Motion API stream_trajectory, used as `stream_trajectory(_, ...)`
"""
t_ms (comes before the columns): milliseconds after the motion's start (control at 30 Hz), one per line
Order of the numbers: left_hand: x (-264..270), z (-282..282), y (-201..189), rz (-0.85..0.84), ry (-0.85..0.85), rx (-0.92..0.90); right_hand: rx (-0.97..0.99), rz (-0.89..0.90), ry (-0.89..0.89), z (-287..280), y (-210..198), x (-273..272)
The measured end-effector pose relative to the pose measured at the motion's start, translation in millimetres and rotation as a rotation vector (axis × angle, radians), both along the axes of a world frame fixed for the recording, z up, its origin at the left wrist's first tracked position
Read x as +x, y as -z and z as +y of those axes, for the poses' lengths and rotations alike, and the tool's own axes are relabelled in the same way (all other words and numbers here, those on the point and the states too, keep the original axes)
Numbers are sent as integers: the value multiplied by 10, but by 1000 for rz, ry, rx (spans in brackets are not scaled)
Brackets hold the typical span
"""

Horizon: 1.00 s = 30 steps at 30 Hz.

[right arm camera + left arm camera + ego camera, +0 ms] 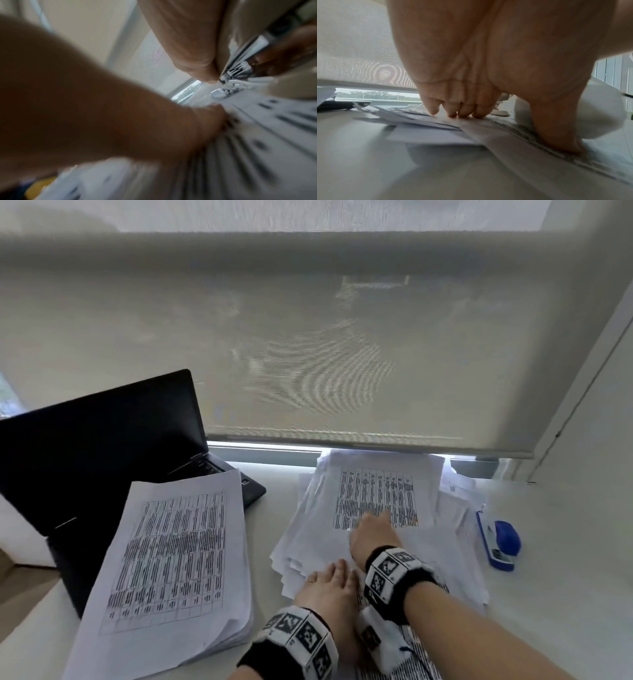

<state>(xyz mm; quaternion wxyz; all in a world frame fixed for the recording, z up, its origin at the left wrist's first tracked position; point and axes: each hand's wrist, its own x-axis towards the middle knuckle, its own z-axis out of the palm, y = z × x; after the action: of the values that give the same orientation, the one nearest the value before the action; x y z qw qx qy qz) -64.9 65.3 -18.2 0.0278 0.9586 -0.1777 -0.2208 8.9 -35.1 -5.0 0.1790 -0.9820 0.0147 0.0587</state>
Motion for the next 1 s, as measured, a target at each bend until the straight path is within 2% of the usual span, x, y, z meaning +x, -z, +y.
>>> stream_trajectory(133, -10, -23, -52, -2, 7, 41, 239, -131, 83, -148, -120, -38)
stream_trajectory(200, 15, -68, -131, -37, 0, 60, 297, -203, 76, -360, -150, -120)
stream_trajectory(267, 50, -123, -226, -89, -30, 39, 271, -210, 27, -594, -166, -222)
stream_trajectory(367, 76, -211, -274, -82, -41, 6, 137, -146, -62, -820, -144, -361)
stream_trajectory(500, 45, -304, -199, -93, -4, 75, 24, -22, -103, -818, -81, -408)
stream_trajectory(633, 55, -325, -168, -100, 16, 110, -30, 27, -84, -739, -31, -324)
stream_trajectory(800, 55, -309, -129, -107, 13, 75, 2, 26, 15, -627, 25, -204)
stream_trajectory(1000, 80, -318, -133, -94, 7, 95, 181, -108, -10, -817, 46, -346)
